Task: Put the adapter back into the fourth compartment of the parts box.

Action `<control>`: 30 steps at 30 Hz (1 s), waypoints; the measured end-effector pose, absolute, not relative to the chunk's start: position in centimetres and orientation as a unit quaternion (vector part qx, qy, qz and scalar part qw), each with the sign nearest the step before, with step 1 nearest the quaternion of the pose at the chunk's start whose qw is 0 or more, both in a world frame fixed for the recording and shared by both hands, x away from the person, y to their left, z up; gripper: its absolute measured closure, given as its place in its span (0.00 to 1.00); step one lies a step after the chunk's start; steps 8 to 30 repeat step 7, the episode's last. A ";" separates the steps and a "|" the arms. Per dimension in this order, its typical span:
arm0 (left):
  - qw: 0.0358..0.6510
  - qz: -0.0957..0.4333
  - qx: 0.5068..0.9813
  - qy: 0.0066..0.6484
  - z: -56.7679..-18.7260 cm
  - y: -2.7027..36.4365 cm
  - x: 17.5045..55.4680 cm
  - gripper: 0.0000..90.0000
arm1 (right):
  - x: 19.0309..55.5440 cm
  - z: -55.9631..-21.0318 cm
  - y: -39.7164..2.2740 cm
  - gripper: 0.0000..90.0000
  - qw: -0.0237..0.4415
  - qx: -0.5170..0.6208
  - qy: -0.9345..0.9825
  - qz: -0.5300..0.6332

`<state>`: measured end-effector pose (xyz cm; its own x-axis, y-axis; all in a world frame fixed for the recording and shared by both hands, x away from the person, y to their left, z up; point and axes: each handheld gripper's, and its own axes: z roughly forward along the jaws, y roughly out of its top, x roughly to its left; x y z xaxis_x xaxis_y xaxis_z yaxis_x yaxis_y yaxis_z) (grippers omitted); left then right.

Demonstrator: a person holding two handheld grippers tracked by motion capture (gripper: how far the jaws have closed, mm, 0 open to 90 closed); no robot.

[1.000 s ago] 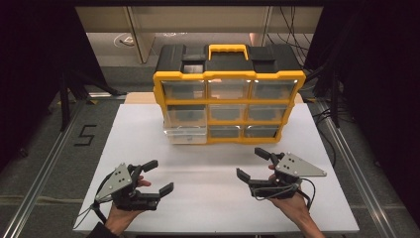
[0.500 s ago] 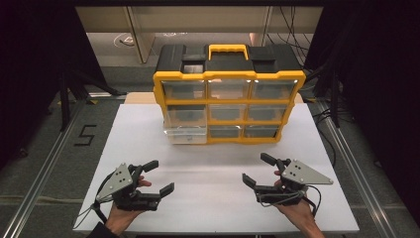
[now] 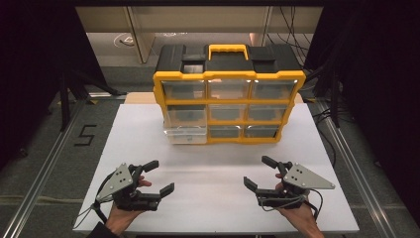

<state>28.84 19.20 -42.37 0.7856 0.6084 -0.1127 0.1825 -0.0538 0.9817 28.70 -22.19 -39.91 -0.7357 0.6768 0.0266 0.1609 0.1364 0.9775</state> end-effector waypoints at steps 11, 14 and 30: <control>0.628 0.170 0.706 0.280 -42.4 19.2 28.8 0.13 | 28.8 -40.0 -22.1 0.18 0.218 0.289 0.722 0.589; 0.628 0.170 0.706 0.280 -42.4 19.2 28.8 0.13 | 28.8 -40.0 -22.1 0.18 0.218 0.289 0.722 0.589; 0.628 0.170 0.706 0.280 -42.4 19.2 28.8 0.13 | 28.8 -40.0 -22.1 0.18 0.218 0.289 0.722 0.589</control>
